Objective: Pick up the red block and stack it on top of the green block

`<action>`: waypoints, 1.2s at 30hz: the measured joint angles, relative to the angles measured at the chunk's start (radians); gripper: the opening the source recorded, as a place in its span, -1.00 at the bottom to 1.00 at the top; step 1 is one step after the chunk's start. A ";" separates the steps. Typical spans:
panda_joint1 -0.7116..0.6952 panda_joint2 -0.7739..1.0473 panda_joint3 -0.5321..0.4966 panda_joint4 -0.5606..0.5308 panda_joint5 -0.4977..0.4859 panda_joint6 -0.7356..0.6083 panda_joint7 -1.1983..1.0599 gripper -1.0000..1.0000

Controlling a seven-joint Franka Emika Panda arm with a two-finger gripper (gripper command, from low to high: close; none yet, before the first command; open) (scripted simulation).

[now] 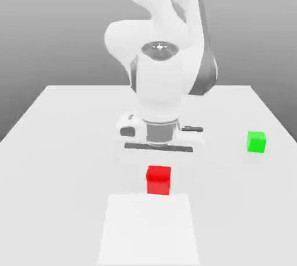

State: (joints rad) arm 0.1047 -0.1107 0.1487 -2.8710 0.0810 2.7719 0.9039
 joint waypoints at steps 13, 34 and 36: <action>0.529 -0.102 0.356 0.007 0.171 -0.093 -0.143 -1.00; 0.577 0.049 0.548 0.006 -0.089 0.023 0.027 -1.00; 0.562 0.070 0.551 0.007 -0.128 0.037 0.054 -1.00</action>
State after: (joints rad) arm 0.6668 -0.0403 0.6995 -2.8641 -0.0472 2.8090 0.9582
